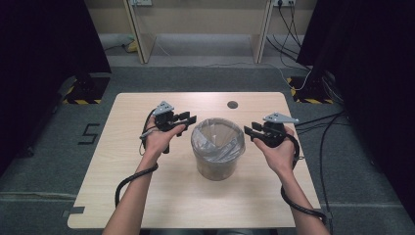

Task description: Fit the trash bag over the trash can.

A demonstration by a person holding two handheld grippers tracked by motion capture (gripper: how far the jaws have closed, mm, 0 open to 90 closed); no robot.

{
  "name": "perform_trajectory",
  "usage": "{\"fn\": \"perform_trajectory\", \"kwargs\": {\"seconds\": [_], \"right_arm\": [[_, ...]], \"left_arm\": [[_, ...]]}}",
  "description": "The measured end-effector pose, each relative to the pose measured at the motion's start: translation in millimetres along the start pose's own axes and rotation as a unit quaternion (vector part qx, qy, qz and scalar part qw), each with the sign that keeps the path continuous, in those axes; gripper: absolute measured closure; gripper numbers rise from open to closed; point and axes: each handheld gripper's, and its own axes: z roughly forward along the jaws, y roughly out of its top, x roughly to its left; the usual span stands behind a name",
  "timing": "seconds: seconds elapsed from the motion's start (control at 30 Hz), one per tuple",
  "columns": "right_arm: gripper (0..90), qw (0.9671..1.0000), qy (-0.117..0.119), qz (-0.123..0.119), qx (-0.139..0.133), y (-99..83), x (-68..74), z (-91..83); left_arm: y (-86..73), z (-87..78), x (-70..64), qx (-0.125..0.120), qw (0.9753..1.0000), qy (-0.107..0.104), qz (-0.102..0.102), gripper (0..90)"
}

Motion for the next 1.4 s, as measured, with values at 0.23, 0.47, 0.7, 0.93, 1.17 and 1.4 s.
{"fn": "perform_trajectory", "kwargs": {"seconds": [0.23,0.47,0.7,0.93,1.17,1.4], "right_arm": [[51.7,1.0000,0.002,-0.004,0.005,-1.6,3.0,-5.1],[47.4,0.9999,-0.002,-0.004,0.009,-7.5,4.2,-10.6],[46.6,0.9999,-0.006,-0.008,0.011,-11.8,5.4,-18.2],[46.1,0.9998,-0.007,-0.009,0.015,-19.1,3.9,-26.2],[45.7,0.9997,-0.007,-0.009,0.021,-22.6,3.3,-33.1],[45.7,0.9998,-0.009,-0.007,0.018,-22.8,2.2,-38.0]], "left_arm": [[3.8,-14.9,-17.0,-0.016,0.9990,-0.001,0.041,42.2],[8.4,-22.6,-37.5,-0.016,0.9973,-0.020,0.068,31.5],[20.2,-14.6,-55.6,0.002,0.9937,-0.034,0.106,35.5],[21.4,-1.5,-75.2,0.048,0.9861,-0.053,0.150,44.0],[26.5,14.3,-98.3,0.110,0.9741,-0.073,0.183,48.6],[24.6,23.3,-120.4,0.167,0.9585,-0.110,0.204,56.2]]}}
